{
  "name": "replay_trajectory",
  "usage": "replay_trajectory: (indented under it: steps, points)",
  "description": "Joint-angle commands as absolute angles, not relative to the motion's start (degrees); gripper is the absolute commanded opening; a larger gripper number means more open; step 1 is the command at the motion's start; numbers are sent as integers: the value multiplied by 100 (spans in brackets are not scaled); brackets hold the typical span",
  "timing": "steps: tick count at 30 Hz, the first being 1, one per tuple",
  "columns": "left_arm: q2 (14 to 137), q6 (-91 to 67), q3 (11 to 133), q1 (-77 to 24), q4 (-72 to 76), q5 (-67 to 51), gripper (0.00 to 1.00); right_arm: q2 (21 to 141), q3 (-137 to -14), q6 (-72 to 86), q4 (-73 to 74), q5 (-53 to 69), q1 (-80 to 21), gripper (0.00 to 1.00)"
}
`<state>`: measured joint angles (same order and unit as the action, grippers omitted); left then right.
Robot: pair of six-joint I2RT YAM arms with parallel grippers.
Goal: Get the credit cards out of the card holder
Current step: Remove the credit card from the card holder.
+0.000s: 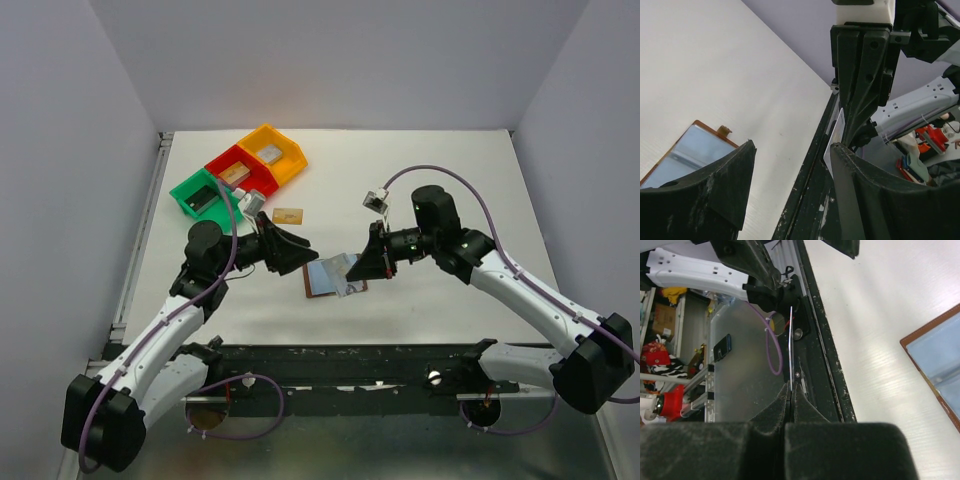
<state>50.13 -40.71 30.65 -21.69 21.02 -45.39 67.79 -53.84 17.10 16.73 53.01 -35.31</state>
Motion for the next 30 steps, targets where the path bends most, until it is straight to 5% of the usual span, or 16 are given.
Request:
replay_trajectory:
  steps: [1,18,28,30]
  points:
    - [5176,-4227,3252,-2197,2636,-5229,71,6820,-5449,1784,1397,5862,-3621,0]
    - [5317,-3797,3287,-2768,2496,-5581,58,7057,-5704,1670,1626,5915,-3788,0]
    - [5282,-3648,3217,-2874,2514,-5651,3,7102,-5774,1635,1661,5977,-3867,0]
    - [5221,-3630,3173,-2874,2549,-5590,0,7067,-5792,1635,1670,5968,-3876,1]
